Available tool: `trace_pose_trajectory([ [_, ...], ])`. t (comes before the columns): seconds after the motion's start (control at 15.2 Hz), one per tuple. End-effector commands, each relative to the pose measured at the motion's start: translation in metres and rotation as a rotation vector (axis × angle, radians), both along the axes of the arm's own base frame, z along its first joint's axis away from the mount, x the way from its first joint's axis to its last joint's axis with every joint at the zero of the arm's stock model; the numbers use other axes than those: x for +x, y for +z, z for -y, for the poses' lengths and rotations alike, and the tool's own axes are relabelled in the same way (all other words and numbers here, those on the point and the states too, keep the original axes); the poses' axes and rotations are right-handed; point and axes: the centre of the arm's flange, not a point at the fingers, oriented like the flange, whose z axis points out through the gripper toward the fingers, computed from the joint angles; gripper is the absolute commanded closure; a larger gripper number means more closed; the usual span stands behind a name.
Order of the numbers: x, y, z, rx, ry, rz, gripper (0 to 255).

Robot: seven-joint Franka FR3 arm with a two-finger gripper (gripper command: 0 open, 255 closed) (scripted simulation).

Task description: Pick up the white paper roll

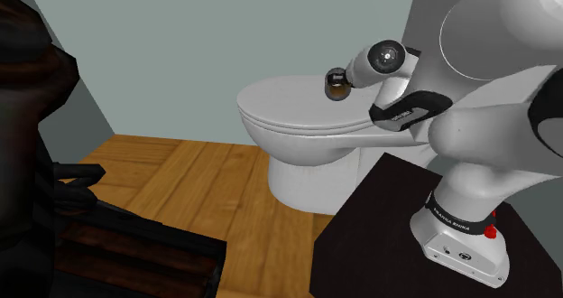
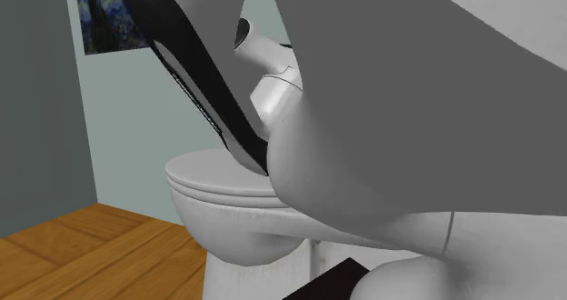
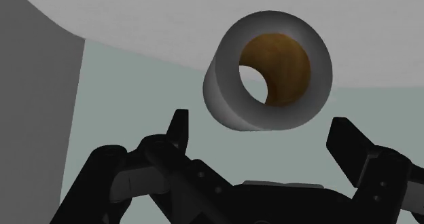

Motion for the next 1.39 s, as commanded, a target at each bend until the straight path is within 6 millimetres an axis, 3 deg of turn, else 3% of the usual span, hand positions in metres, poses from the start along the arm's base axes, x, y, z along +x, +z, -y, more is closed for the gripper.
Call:
trace_pose_trajectory([
  [0.0, 0.010, -0.025, 0.018, -0.047, -0.054, 0.071, 0],
  [0.13, 0.021, -0.041, 0.034, -0.105, -0.110, 0.146, 0],
  [0.66, 0.021, -0.081, 0.035, -0.107, -0.112, 0.149, 0],
  [0.79, 0.021, -0.081, 0.035, -0.107, -0.112, 0.149, 0],
  [0.86, 0.020, -0.082, 0.035, -0.107, -0.112, 0.149, 255],
  [1.32, 0.022, -0.081, 0.034, -0.107, -0.112, 0.149, 255],
])
